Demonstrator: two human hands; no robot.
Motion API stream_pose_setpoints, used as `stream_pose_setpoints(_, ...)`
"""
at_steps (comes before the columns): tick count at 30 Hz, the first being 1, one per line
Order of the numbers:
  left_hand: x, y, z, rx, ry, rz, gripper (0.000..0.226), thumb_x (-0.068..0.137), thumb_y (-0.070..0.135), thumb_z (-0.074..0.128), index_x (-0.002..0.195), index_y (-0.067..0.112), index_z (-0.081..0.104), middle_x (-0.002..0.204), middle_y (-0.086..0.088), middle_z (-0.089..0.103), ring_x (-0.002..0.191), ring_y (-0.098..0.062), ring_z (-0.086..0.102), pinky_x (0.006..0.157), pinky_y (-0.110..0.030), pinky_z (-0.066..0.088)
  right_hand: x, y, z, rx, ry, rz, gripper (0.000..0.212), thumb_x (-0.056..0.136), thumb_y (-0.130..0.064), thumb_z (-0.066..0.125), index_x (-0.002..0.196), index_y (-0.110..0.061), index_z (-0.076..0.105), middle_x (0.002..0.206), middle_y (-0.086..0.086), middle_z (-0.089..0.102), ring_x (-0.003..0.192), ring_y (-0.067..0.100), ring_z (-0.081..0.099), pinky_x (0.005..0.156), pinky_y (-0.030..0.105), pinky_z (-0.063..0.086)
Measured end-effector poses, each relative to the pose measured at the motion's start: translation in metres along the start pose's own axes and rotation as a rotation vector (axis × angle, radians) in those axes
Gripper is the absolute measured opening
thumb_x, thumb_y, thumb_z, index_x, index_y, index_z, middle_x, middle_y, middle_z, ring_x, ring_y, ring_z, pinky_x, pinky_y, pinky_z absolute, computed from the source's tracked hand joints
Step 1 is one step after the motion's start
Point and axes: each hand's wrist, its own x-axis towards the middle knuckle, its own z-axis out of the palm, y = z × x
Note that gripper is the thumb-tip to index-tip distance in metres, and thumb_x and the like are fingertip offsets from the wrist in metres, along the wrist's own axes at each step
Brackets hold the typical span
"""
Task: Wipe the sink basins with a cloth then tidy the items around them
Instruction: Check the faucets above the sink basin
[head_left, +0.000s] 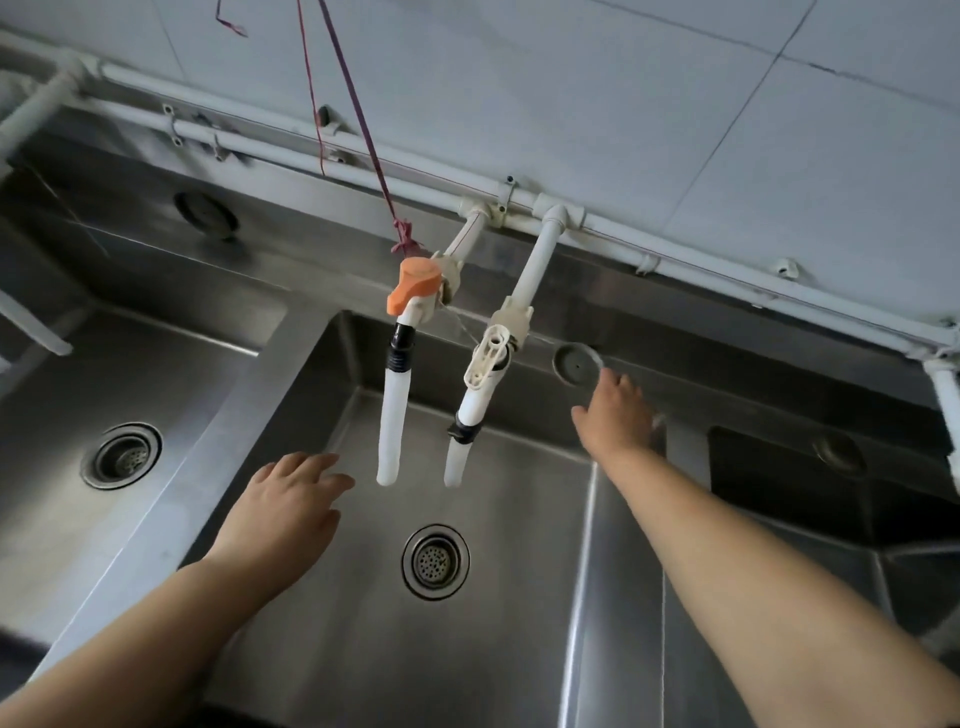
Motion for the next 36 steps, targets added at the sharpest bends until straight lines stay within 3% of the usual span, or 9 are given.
stream_pose_setpoints(5, 0.010, -0.005, 0.008, -0.007, 0.005, -0.005, 0.043, 0.089, 0.028, 0.059, 0.131, 0.034, 0.054, 0.145, 0.004, 0.043, 0.136, -0.022, 0.036, 0.110, -0.037, 0.031, 0.025, -0.013, 0.018, 0.055, 0.046, 0.060, 0.065, 0.080, -0.037, 0.069, 0.129, -0.004, 0.043, 0.131, 0.018, 0.050, 0.121, 0.034, 0.044, 0.095, 0.040, 0.039)
stream_pose_setpoints(8, 0.015, -0.010, 0.013, -0.017, -0.005, -0.028, 0.043, 0.071, 0.020, 0.079, 0.112, 0.030, 0.069, 0.125, -0.004, 0.063, 0.117, -0.030, 0.056, 0.094, -0.044, 0.047, 0.029, -0.024, 0.025, 0.054, 0.098, 0.044, 0.058, 0.081, -0.035, 0.067, 0.125, -0.004, 0.045, 0.128, 0.018, 0.052, 0.119, 0.035, 0.044, 0.096, 0.040, 0.038)
stream_pose_setpoints(12, 0.019, -0.007, 0.014, -0.026, 0.019, -0.021, 0.042, 0.078, 0.024, 0.072, 0.119, 0.031, 0.065, 0.134, 0.000, 0.056, 0.126, -0.026, 0.049, 0.101, -0.042, 0.042, 0.036, -0.047, 0.033, 0.128, 0.111, -0.006, 0.056, 0.080, -0.031, 0.069, 0.124, -0.005, 0.046, 0.129, 0.017, 0.052, 0.119, 0.034, 0.044, 0.097, 0.041, 0.036)
stream_pose_setpoints(16, 0.025, -0.013, 0.017, 0.022, 0.052, 0.025, 0.051, 0.048, 0.018, 0.090, 0.095, 0.028, 0.074, 0.106, -0.004, 0.070, 0.095, -0.030, 0.067, 0.075, -0.041, 0.056, 0.042, -0.060, 0.038, 0.164, 0.103, -0.023, 0.064, 0.079, -0.031, 0.071, 0.129, -0.005, 0.043, 0.131, 0.018, 0.050, 0.120, 0.034, 0.043, 0.100, 0.039, 0.033)
stream_pose_setpoints(18, 0.026, -0.014, 0.018, 0.048, 0.092, 0.049, 0.052, 0.044, 0.019, 0.091, 0.092, 0.027, 0.074, 0.102, -0.004, 0.071, 0.091, -0.029, 0.069, 0.071, -0.040, 0.057, 0.044, -0.063, 0.040, 0.183, 0.108, -0.034, 0.068, 0.078, -0.031, 0.072, 0.132, -0.003, 0.041, 0.132, 0.019, 0.049, 0.121, 0.034, 0.043, 0.102, 0.038, 0.032)
stream_pose_setpoints(23, 0.024, -0.018, 0.017, 0.029, 0.084, 0.021, 0.046, 0.058, 0.020, 0.087, 0.102, 0.027, 0.073, 0.113, -0.004, 0.069, 0.104, -0.030, 0.064, 0.082, -0.042, 0.054, 0.035, -0.055, 0.037, 0.175, 0.141, -0.009, 0.076, 0.073, -0.033, 0.076, 0.133, -0.003, 0.042, 0.132, 0.018, 0.049, 0.120, 0.035, 0.043, 0.098, 0.041, 0.035)
stream_pose_setpoints(27, 0.022, -0.023, 0.016, -0.038, 0.108, -0.004, 0.040, 0.078, 0.019, 0.072, 0.117, 0.028, 0.067, 0.132, -0.003, 0.058, 0.123, -0.029, 0.051, 0.099, -0.043, 0.043, -0.003, -0.044, 0.044, 0.193, 0.203, -0.054, 0.061, 0.072, -0.020, 0.074, 0.125, -0.001, 0.052, 0.123, 0.020, 0.056, 0.113, 0.038, 0.050, 0.093, 0.043, 0.039)
stream_pose_setpoints(33, 0.012, -0.044, 0.006, -0.089, 0.095, -0.007, 0.040, 0.075, 0.016, 0.072, 0.114, 0.024, 0.068, 0.130, -0.006, 0.059, 0.119, -0.032, 0.053, 0.095, -0.044, 0.045, -0.077, -0.051, 0.063, 0.183, -0.031, -0.152, 0.044, 0.078, -0.010, 0.063, 0.121, -0.007, 0.057, 0.119, 0.011, 0.057, 0.110, 0.031, 0.052, 0.091, 0.037, 0.041)
stream_pose_setpoints(36, 0.012, -0.067, 0.002, -0.084, 0.105, 0.000, 0.040, 0.076, 0.019, 0.068, 0.116, 0.024, 0.068, 0.133, -0.005, 0.057, 0.120, -0.032, 0.052, 0.095, -0.044, 0.044, -0.112, -0.074, 0.068, 0.187, -0.084, -0.206, 0.031, 0.077, -0.006, 0.060, 0.108, -0.005, 0.062, 0.106, 0.012, 0.061, 0.103, 0.033, 0.054, 0.082, 0.037, 0.045)
